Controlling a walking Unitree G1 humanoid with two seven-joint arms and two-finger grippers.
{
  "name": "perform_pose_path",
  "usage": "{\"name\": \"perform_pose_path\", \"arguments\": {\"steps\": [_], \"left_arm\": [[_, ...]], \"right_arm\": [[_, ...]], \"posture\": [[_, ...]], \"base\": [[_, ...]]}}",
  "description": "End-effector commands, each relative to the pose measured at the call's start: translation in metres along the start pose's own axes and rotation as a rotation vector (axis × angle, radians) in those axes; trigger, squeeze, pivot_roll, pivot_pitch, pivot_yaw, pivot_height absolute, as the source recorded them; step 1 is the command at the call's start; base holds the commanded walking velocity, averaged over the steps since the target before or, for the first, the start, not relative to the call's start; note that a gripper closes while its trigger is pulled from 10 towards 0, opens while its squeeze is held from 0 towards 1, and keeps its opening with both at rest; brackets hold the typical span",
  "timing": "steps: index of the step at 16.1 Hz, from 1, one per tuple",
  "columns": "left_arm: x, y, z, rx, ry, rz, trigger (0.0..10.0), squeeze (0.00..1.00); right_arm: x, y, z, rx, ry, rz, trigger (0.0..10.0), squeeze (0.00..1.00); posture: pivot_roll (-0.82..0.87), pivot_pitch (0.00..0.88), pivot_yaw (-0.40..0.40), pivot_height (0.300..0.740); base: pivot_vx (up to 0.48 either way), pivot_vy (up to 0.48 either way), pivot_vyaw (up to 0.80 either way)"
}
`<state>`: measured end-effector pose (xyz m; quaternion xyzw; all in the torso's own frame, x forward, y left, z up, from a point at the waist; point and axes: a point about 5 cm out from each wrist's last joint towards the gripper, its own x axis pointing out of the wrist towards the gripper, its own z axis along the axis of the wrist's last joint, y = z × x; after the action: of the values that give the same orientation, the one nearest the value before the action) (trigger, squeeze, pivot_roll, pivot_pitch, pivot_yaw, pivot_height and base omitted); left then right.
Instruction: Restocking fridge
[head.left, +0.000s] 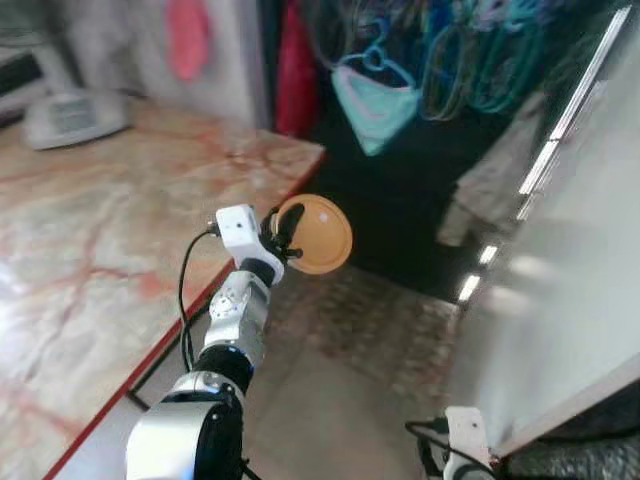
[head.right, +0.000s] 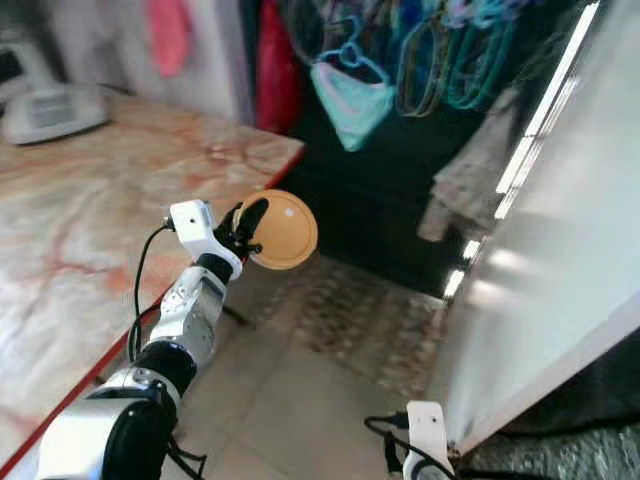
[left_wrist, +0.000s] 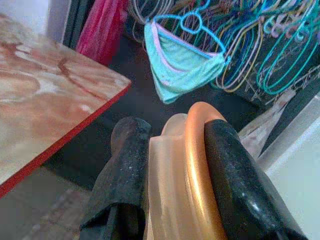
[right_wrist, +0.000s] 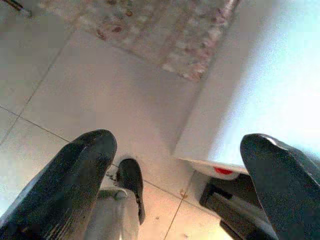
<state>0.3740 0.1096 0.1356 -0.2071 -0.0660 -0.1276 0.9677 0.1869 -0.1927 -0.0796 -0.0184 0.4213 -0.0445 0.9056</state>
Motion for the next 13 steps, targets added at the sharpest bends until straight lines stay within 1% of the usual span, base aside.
{"name": "perform_pose_path", "arguments": {"steps": [1, 2, 3, 4, 6, 7, 8, 9, 10, 11, 12, 13], "left_arm": [[-0.001, 0.005, -0.002, 0.017, 0.040, 0.005, 10.0, 0.00], [-0.003, 0.007, -0.008, 0.034, 0.093, 0.000, 10.0, 0.00], [-0.017, 0.019, -0.032, 0.085, 0.268, 0.015, 10.0, 0.00], [-0.025, 0.026, -0.041, 0.102, 0.327, 0.033, 10.0, 0.00], [-0.043, 0.037, -0.059, 0.089, 0.444, 0.050, 10.0, 0.00], [-0.051, 0.043, -0.065, 0.119, 0.486, 0.074, 10.0, 0.00], [-0.056, 0.048, -0.068, 0.138, 0.503, 0.094, 10.0, 0.00], [-0.063, 0.055, -0.072, 0.164, 0.534, 0.135, 10.0, 0.00], [-0.081, 0.073, -0.079, 0.201, 0.591, 0.269, 10.0, 0.00], [-0.088, 0.080, -0.081, 0.190, 0.601, 0.329, 10.0, 0.00], [-0.099, 0.088, -0.085, 0.164, 0.629, 0.402, 10.0, 0.00], [-0.112, 0.096, -0.090, 0.078, 0.654, 0.485, 10.0, 0.00]], "right_arm": [[-0.001, 0.003, -0.003, 0.010, 0.015, 0.008, 10.0, 0.00], [0.000, 0.003, -0.003, 0.009, 0.015, 0.008, 10.0, 0.00], [0.000, 0.003, -0.003, 0.008, 0.014, 0.008, 10.0, 0.00], [0.000, 0.004, -0.003, 0.008, 0.015, 0.008, 10.0, 0.00], [0.000, 0.004, -0.003, 0.010, 0.014, 0.007, 10.0, 0.00], [0.000, 0.004, -0.003, 0.011, 0.014, 0.006, 10.0, 0.00], [0.000, 0.004, -0.002, 0.010, 0.014, 0.006, 10.0, 0.00], [0.000, 0.004, -0.002, 0.010, 0.013, 0.006, 10.0, 0.00], [0.000, 0.004, -0.002, 0.011, 0.010, 0.006, 10.0, 0.00], [0.000, 0.004, -0.002, 0.011, 0.009, 0.005, 10.0, 0.00], [0.000, 0.004, -0.002, 0.012, 0.009, 0.004, 10.0, 0.00], [0.000, 0.004, -0.002, 0.010, 0.009, 0.004, 10.0, 0.00]], "posture": [[-0.11, 0.016, 0.083, 0.740], [-0.10, 0.018, 0.082, 0.740], [-0.10, 0.020, 0.084, 0.740], [-0.10, 0.020, 0.084, 0.740], [-0.10, 0.025, 0.086, 0.740], [-0.10, 0.025, 0.086, 0.740], [-0.10, 0.025, 0.086, 0.740], [-0.10, 0.024, 0.085, 0.740], [-0.10, 0.025, 0.088, 0.740], [-0.10, 0.025, 0.087, 0.740], [-0.09, 0.025, 0.084, 0.740], [-0.09, 0.027, 0.084, 0.740]], "base": [[0.000, 0.000, -0.80], [0.000, 0.000, -0.80], [0.000, 0.000, -0.80], [0.000, 0.000, -0.80], [0.000, 0.000, -0.80], [0.000, 0.000, -0.80], [0.000, 0.000, -0.80], [0.000, 0.000, -0.80], [0.000, 0.000, 0.00], [0.000, 0.000, 0.00], [0.000, 0.000, 0.00], [0.000, 0.000, 0.00]]}}
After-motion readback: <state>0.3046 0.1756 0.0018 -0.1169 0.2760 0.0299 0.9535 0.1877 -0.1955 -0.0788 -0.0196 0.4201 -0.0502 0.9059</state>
